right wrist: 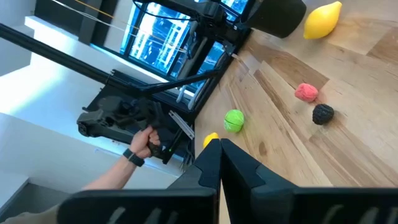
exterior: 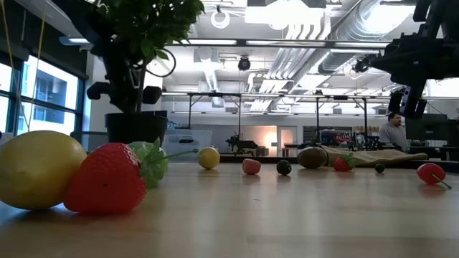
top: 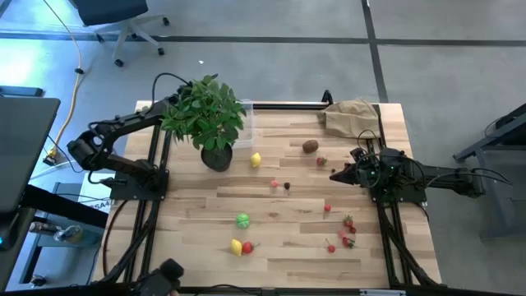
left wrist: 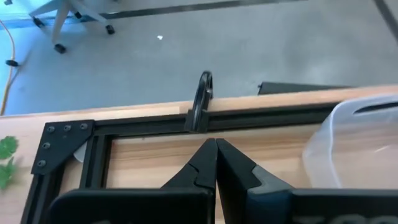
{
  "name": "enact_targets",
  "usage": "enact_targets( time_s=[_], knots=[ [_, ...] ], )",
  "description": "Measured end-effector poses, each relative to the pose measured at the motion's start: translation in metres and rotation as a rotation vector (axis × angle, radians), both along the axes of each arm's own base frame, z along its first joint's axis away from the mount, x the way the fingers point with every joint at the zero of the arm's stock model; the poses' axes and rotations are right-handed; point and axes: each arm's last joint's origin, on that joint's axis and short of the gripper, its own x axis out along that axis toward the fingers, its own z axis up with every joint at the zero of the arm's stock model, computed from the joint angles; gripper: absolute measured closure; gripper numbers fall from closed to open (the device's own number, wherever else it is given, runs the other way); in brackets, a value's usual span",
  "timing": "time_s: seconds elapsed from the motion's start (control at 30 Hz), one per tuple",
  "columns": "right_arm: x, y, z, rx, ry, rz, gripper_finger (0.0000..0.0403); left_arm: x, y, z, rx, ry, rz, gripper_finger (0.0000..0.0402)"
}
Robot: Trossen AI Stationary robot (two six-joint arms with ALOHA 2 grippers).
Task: Pick and placing Produce into tupperware
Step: Move the transparent bin to the top center of the table
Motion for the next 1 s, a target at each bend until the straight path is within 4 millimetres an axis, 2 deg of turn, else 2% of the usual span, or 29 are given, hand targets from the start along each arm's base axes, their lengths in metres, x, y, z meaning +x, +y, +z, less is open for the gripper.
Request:
enact_targets(
  time_s=[0.3, 0.73, 1.0],
  knots=[
    [0.000, 0.000, 0.000, 0.000, -0.001, 0.000, 0.0402, -0.008, 0.001, 0.014, 0.073, -0.119, 0.076, 0.0401],
    [0.000, 0.000, 0.000, 0.000, -0.002, 0.000, 0.0402, 0.006, 0.010, 0.028, 0.169, -0.239, -0.190, 0.0401],
    [0.000, 0.000, 0.000, 0.000, -0.002, 0.000, 0.0402, 0.017, 0.018, 0.055, 0.380, -0.492, -0.340, 0.0402]
  ],
)
